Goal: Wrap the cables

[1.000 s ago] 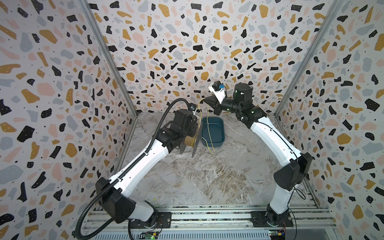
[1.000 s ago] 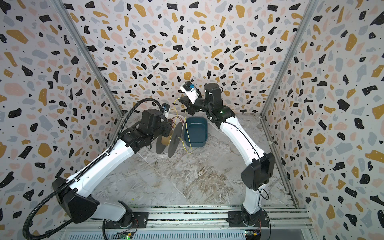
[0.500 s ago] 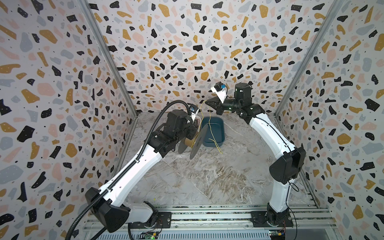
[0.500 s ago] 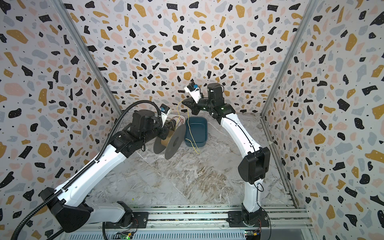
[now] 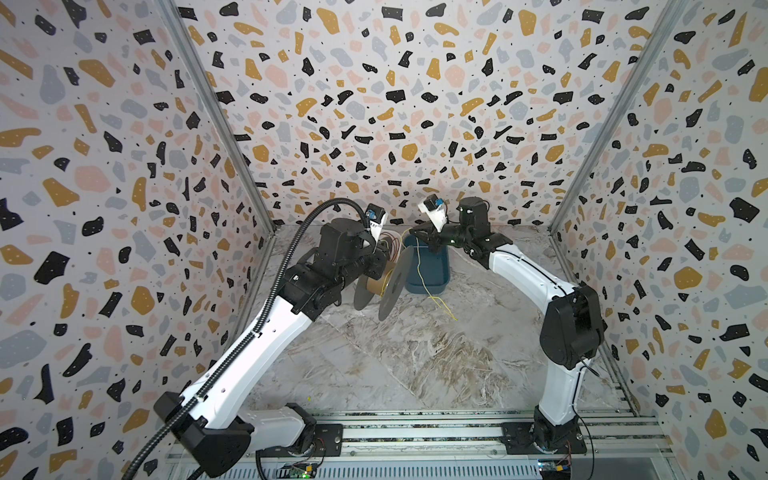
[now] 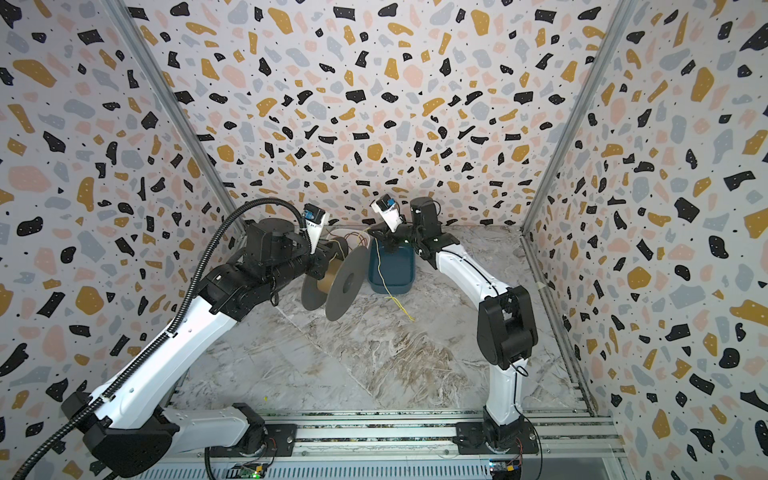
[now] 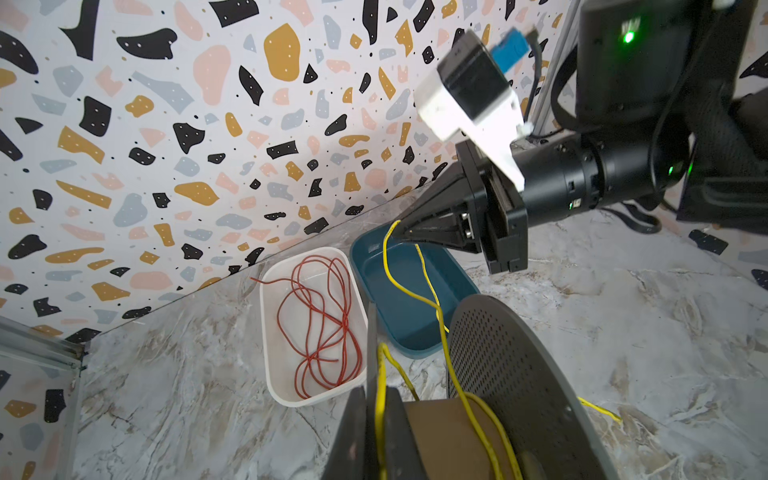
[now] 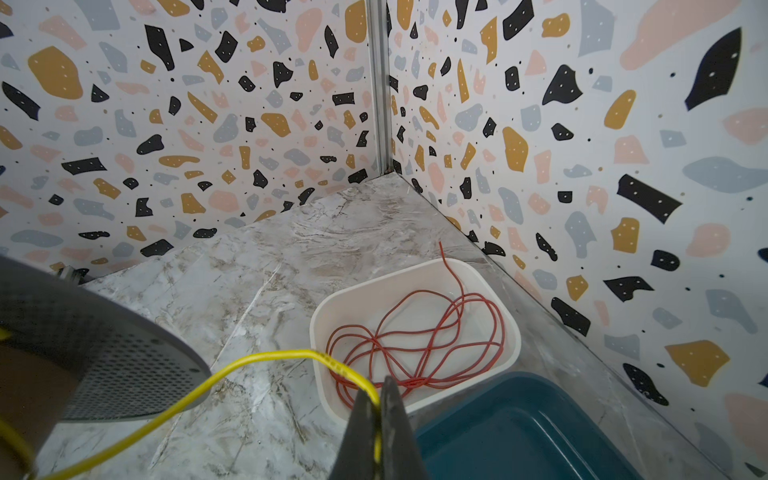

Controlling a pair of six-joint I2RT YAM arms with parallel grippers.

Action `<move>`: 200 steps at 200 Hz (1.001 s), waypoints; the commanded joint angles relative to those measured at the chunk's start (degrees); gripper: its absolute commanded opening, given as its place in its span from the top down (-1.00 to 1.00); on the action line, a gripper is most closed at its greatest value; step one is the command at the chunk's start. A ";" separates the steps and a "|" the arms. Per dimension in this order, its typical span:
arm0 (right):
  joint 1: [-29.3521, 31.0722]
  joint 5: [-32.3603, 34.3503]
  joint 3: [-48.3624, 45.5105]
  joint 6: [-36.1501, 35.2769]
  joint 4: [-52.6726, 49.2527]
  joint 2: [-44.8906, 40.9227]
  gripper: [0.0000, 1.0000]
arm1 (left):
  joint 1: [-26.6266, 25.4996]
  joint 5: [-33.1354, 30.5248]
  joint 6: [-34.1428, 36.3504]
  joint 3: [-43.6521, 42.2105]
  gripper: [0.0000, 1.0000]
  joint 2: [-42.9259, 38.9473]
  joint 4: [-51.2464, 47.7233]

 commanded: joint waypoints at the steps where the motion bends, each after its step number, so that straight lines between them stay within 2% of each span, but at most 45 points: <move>1: -1.85 4.10 -5.05 3.38 8.70 -5.46 1.00 | 1.34 1.60 -6.62 5.34 1.00 -2.43 3.15; 69: 2.63 6.19 -21.08 6.27 15.69 -11.66 1.00 | 7.18 0.49 -22.10 6.36 1.00 -0.01 11.75; 94: 4.20 4.36 -28.80 13.26 25.26 -14.08 1.00 | 10.31 -1.01 -27.71 5.38 1.00 -0.19 14.41; 115: 6.64 6.85 -32.06 14.04 27.19 -15.62 1.00 | 13.08 -0.52 -31.33 5.03 1.00 -0.13 15.63; 149: 9.19 8.40 -36.02 17.24 31.17 -17.89 1.00 | 14.31 -6.15 -33.94 3.24 1.00 -0.43 15.96; 178: 12.04 8.63 -38.09 21.39 35.44 -18.14 1.00 | 14.84 -10.30 -38.93 -2.80 1.00 -2.67 22.12; 200: 14.92 10.69 -38.36 21.72 36.19 -17.55 1.00 | 14.80 -12.22 -40.28 -2.76 1.00 -1.91 22.79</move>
